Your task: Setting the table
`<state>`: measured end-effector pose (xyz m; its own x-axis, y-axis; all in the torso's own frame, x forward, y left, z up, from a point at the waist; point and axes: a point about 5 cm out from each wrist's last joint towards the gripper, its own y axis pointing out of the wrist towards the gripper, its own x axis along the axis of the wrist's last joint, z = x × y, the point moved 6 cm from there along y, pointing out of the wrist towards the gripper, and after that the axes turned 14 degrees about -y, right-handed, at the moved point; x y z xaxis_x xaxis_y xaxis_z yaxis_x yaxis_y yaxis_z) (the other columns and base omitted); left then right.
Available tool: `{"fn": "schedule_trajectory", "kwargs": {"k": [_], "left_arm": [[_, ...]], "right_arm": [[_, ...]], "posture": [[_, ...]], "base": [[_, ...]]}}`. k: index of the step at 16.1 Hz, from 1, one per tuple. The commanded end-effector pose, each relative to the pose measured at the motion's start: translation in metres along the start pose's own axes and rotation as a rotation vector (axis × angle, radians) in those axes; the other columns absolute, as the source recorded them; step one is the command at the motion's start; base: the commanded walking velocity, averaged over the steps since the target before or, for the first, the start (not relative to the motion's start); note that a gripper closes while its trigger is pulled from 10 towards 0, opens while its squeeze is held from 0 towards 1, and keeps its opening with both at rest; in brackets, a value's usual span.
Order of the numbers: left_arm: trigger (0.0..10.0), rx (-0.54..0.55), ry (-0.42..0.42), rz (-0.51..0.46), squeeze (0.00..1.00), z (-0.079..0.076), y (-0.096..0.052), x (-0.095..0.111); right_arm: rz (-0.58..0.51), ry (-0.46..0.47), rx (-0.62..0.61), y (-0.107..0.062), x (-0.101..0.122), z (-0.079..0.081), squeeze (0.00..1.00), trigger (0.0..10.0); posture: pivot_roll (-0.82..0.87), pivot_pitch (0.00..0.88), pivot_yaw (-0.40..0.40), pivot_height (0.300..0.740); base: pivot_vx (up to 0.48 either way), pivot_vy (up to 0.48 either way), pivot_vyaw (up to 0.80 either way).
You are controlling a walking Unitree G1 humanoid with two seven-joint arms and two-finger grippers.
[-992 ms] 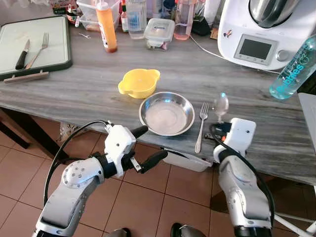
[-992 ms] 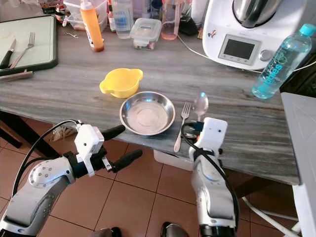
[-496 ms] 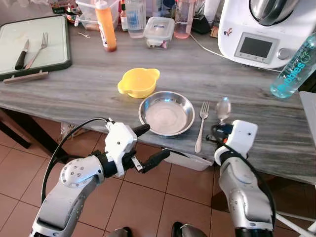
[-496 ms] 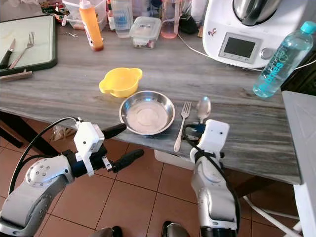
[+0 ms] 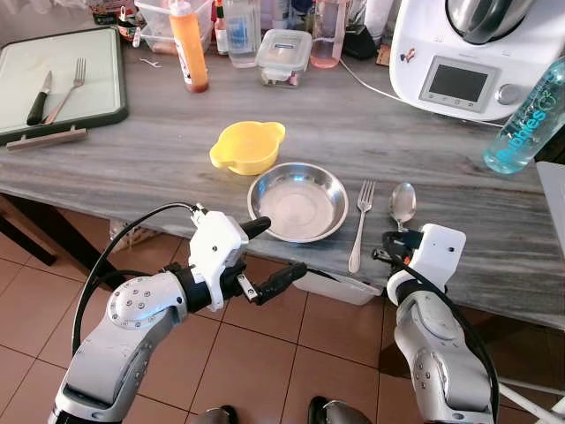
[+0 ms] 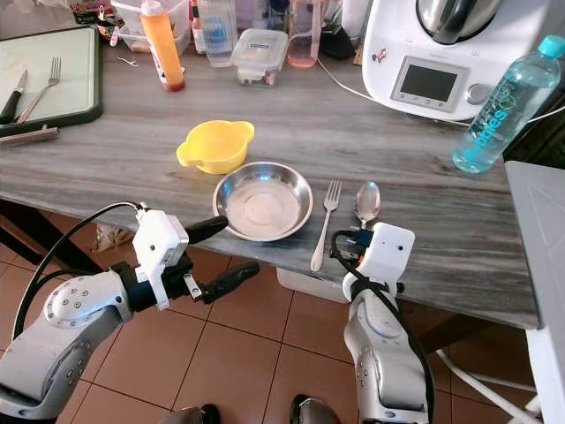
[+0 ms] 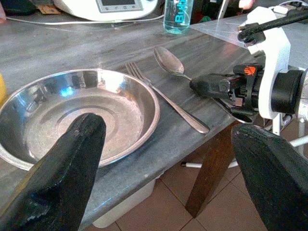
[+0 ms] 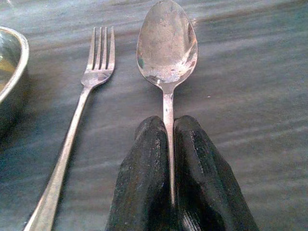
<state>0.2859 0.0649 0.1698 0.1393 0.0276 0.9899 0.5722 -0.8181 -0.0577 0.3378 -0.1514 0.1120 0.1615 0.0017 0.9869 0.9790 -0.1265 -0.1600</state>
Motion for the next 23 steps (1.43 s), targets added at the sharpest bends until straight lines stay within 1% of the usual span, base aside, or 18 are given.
{"fn": "schedule_trajectory", "kwargs": {"k": [1, 3, 6, 8, 11, 13, 15, 18, 21, 23], "left_arm": [[10.0, -0.016, 0.011, -0.001, 0.0, -0.005, 0.0, 0.004], [10.0, -0.012, 0.004, 0.001, 0.0, -0.006, 0.0, 0.003], [10.0, -0.016, 0.005, 0.005, 0.0, -0.007, 0.001, 0.005], [10.0, -0.022, 0.006, 0.01, 0.0, -0.007, 0.002, 0.004], [10.0, -0.025, -0.006, 0.022, 0.0, -0.007, 0.002, -0.004], [10.0, -0.024, -0.01, 0.025, 0.0, -0.007, 0.002, -0.007], [10.0, -0.023, -0.011, 0.029, 0.0, -0.004, 0.001, -0.008], [10.0, -0.018, -0.012, 0.034, 0.0, -0.001, 0.0, -0.012], [10.0, -0.014, -0.02, 0.042, 0.0, -0.002, -0.001, -0.022], [10.0, -0.015, -0.02, 0.043, 0.0, -0.001, -0.001, -0.024]], "right_arm": [[0.051, 0.086, 0.037, -0.004, -0.009, 0.023, 0.0, 10.0], [0.061, 0.088, 0.054, -0.004, -0.011, 0.027, 0.0, 10.0], [0.065, 0.097, 0.023, -0.001, -0.011, 0.021, 0.0, 10.0], [0.06, 0.095, -0.001, 0.0, -0.009, 0.013, 0.0, 10.0], [0.057, 0.09, -0.019, 0.006, -0.007, 0.004, 0.0, 10.0], [0.057, 0.089, -0.017, 0.01, -0.005, 0.004, 0.0, 10.0], [0.056, 0.084, -0.005, 0.016, -0.002, 0.005, 0.0, 10.0], [0.059, 0.082, 0.013, 0.018, -0.001, 0.01, 0.0, 10.0], [0.077, 0.09, 0.03, 0.019, -0.007, 0.017, 0.0, 10.0], [0.085, 0.092, 0.03, 0.019, -0.01, 0.017, 0.0, 10.0]], "posture": [[0.13, 0.193, -0.015, 0.74], [0.13, 0.194, -0.014, 0.74], [0.13, 0.196, -0.013, 0.74], [0.13, 0.198, -0.012, 0.74], [0.12, 0.199, -0.007, 0.74], [0.12, 0.199, -0.007, 0.74], [0.13, 0.2, -0.005, 0.74], [0.13, 0.201, -0.007, 0.74], [0.13, 0.202, -0.006, 0.74], [0.13, 0.203, -0.004, 0.74]], "base": [[0.0, 0.0, 0.0], [0.0, 0.0, 0.0], [0.0, 0.0, 0.0], [0.0, 0.0, 0.0], [0.0, 0.0, 0.0], [0.0, 0.0, 0.0], [0.0, 0.0, 0.0], [0.0, 0.0, 0.0], [0.0, 0.0, 0.0], [0.0, 0.0, 0.0]]}}
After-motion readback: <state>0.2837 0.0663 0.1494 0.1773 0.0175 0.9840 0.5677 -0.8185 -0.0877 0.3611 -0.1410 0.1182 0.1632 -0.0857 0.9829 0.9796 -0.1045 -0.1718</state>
